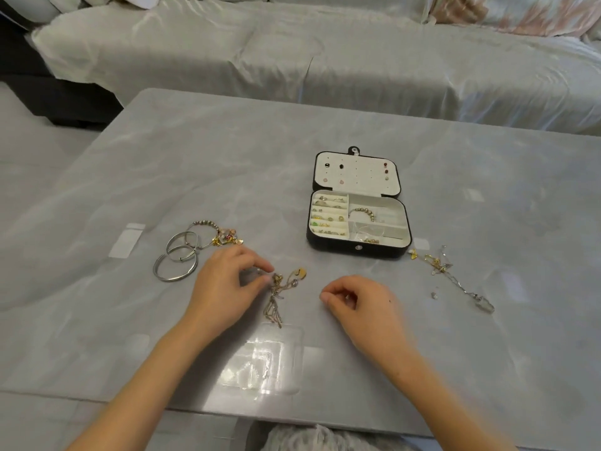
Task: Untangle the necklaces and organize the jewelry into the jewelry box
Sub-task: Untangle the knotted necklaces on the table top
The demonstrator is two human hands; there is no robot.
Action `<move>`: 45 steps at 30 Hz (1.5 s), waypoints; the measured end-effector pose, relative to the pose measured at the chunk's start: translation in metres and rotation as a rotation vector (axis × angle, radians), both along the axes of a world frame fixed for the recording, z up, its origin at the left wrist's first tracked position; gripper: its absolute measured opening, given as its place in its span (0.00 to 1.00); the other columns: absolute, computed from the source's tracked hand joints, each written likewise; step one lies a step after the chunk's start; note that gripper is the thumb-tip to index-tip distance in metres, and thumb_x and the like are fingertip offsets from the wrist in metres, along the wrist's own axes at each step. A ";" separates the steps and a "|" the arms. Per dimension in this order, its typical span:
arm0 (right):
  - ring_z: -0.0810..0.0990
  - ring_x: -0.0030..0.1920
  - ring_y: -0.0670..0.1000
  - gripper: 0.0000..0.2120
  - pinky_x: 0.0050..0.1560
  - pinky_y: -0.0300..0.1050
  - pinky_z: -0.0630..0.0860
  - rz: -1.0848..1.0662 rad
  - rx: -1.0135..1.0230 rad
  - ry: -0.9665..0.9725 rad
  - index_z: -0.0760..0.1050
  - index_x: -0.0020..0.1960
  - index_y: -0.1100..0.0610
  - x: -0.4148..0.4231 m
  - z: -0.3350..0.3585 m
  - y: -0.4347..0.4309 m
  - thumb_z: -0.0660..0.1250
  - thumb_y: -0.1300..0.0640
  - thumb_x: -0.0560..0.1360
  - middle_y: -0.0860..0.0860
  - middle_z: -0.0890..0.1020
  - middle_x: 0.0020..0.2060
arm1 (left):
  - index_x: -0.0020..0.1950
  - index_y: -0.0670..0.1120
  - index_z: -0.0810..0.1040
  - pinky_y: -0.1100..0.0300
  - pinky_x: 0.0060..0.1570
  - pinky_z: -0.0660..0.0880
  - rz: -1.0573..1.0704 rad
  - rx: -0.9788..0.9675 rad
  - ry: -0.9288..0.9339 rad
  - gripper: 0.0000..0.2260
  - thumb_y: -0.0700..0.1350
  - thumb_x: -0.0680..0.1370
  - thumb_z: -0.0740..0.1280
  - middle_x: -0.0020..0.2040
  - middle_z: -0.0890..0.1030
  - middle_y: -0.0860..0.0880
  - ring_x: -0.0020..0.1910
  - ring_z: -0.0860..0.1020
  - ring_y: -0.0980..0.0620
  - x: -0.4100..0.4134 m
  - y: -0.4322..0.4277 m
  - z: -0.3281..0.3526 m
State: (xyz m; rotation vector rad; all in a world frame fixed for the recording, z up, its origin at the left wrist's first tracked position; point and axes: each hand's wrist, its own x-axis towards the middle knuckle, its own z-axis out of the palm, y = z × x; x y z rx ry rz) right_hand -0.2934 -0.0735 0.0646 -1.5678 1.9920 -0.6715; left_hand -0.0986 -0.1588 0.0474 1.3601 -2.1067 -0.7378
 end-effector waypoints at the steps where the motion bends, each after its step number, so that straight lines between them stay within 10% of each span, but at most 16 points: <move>1: 0.72 0.37 0.40 0.03 0.41 0.32 0.67 0.014 -0.017 0.021 0.79 0.43 0.48 0.007 -0.003 -0.003 0.67 0.51 0.74 0.42 0.77 0.36 | 0.41 0.55 0.81 0.60 0.50 0.67 0.004 -0.003 0.004 0.05 0.45 0.71 0.73 0.44 0.78 0.57 0.49 0.74 0.55 0.001 0.000 -0.003; 30: 0.72 0.47 0.45 0.05 0.44 0.35 0.62 0.150 -0.045 0.271 0.78 0.48 0.48 0.025 -0.014 -0.030 0.66 0.50 0.74 0.43 0.74 0.42 | 0.43 0.60 0.80 0.60 0.51 0.56 0.001 -0.098 -0.119 0.13 0.63 0.67 0.61 0.50 0.74 0.58 0.53 0.67 0.57 0.002 0.005 -0.021; 45: 0.70 0.41 0.45 0.03 0.39 0.30 0.62 0.137 -0.117 0.247 0.77 0.45 0.47 0.012 -0.009 -0.032 0.68 0.49 0.72 0.42 0.75 0.37 | 0.51 0.55 0.82 0.58 0.56 0.57 -0.119 -0.229 -0.160 0.13 0.51 0.70 0.61 0.55 0.78 0.55 0.57 0.71 0.52 0.018 0.007 -0.013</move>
